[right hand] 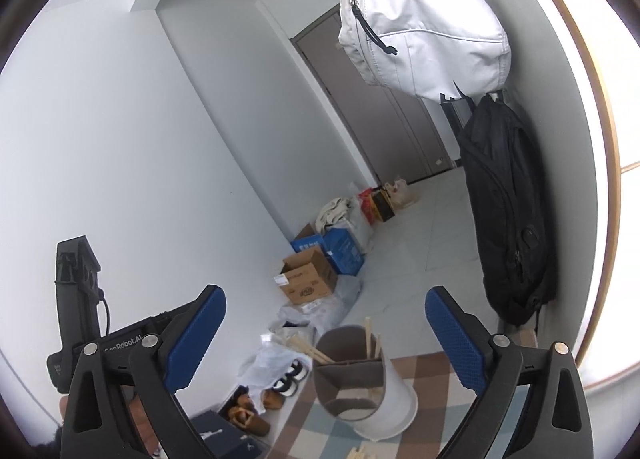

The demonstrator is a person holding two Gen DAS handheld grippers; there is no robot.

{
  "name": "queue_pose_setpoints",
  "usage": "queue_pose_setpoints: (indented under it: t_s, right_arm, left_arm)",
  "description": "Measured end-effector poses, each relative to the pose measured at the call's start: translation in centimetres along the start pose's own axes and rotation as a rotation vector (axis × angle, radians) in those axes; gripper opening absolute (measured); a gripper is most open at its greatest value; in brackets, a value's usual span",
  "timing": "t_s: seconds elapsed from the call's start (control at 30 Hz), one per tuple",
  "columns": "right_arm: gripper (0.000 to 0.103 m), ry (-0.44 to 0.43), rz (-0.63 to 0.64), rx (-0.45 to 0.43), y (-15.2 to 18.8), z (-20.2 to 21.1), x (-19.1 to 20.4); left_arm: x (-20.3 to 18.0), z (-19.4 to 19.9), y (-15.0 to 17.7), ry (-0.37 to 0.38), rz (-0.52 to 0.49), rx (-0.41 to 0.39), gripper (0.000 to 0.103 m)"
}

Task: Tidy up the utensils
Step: 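Move both grippers down toward the chopsticks lying on the cloth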

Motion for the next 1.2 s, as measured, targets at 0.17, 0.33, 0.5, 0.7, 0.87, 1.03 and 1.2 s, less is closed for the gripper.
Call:
queue_pose_setpoints:
  t_s: [0.17,0.33,0.5,0.7,0.87,1.03,1.2]
  right_arm:
    - [0.103,-0.027,-0.002,0.033,0.8,1.5,0.8]
    - [0.103,-0.044,-0.021,0.087,1.9,2.2,0.9]
    - [0.103,-0.034,-0.037,0.150,3.6,2.4,0.2]
    - [0.103,-0.014,-0.008,0.257,6.8,1.6,-0.6]
    - [0.103,0.010,0.054,0.376,10.6,0.1,-1.1]
    - [0.077,0.051,0.117,0.542,15.2,-2.6,-1.5]
    - [0.052,0.160,0.173,0.697,19.3,-5.8,-2.8]
  left_arm:
    - [-0.4,1.1,1.2,-0.005,-0.010,-0.006,0.077]
    - [-0.4,1.6,2.8,0.006,-0.009,0.014,0.077]
    - [0.1,2.1,4.4,-0.011,-0.010,0.010,0.077]
    - [1.5,1.2,6.3,-0.035,-0.012,0.022,0.077]
    - [3.6,-0.7,9.0,-0.070,0.024,0.053,0.077]
    - [5.7,-3.2,12.1,-0.083,0.067,0.133,0.077]
    - [7.6,-4.9,13.5,-0.098,0.092,0.201,0.077]
Point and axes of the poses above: each gripper's, at about its wrist camera, not at the fingertips, and z roughly against the way its jaws point, x to its left, y to its underside, the point moved 4 cm from there along -z, roughly the way its jaws point, and after that the axes turned 1 degree about y, right-handed, at the moved point
